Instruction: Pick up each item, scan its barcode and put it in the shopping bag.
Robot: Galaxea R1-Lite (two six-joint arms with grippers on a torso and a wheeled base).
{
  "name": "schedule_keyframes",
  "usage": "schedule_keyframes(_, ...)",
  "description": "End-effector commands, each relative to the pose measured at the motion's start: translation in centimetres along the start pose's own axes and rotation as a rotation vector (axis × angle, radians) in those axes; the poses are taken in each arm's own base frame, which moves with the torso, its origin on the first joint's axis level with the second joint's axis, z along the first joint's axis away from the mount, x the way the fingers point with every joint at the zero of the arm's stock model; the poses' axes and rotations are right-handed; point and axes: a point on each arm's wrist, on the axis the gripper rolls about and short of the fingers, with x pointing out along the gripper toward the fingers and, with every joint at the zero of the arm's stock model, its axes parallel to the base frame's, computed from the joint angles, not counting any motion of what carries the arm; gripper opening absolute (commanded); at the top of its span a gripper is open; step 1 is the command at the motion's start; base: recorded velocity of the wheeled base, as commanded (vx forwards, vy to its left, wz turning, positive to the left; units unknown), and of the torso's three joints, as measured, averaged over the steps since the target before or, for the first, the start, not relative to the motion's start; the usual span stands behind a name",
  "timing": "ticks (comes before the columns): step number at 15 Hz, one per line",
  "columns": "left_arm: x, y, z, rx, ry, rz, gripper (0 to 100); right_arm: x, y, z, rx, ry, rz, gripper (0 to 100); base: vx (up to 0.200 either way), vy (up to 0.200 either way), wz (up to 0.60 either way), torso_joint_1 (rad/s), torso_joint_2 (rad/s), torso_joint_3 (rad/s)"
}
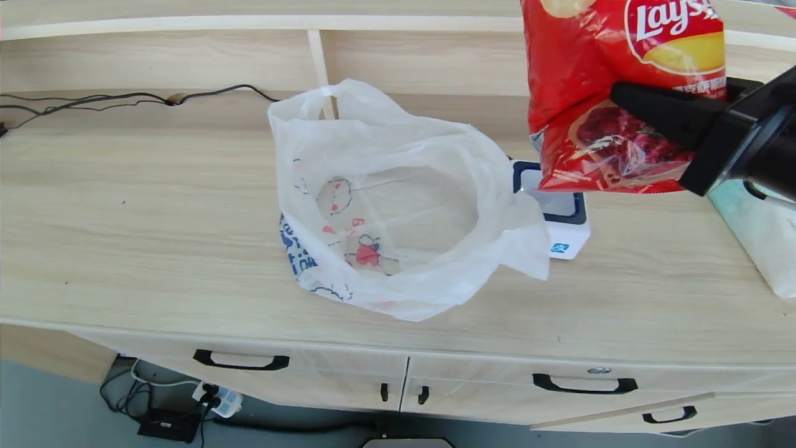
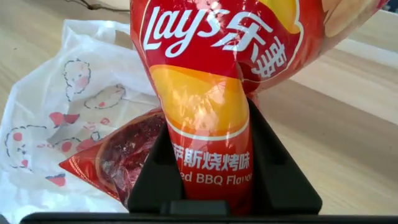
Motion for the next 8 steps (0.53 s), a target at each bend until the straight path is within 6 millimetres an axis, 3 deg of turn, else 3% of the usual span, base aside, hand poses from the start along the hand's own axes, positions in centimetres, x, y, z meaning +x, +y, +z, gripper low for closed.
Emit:
schedule_keyframes(1, 0.0, 0.0, 0.0, 0.000, 0.001, 0.000, 100, -1.2, -0.4, 0.8, 0.000, -0.030, -0.013, 0, 0.000, 0.000, 0.60, 0.002, 0.00, 0.007)
schedule_keyframes(6, 0.0, 0.0, 0.0, 0.000, 0.001, 0.000, 100, -1.8, -0.6, 1.1, 0.022, -0.043, -0.018, 0, 0.000, 0.000, 0.60, 0.000, 0.00, 0.004)
schedule_keyframes(8, 0.0, 0.0, 0.0, -0.002, -0.001, 0.000, 100, -1.0, -0.2, 0.1, 0.059, -0.005, -0.010, 0, 0.000, 0.000, 0.00, 0.000, 0.00, 0.000)
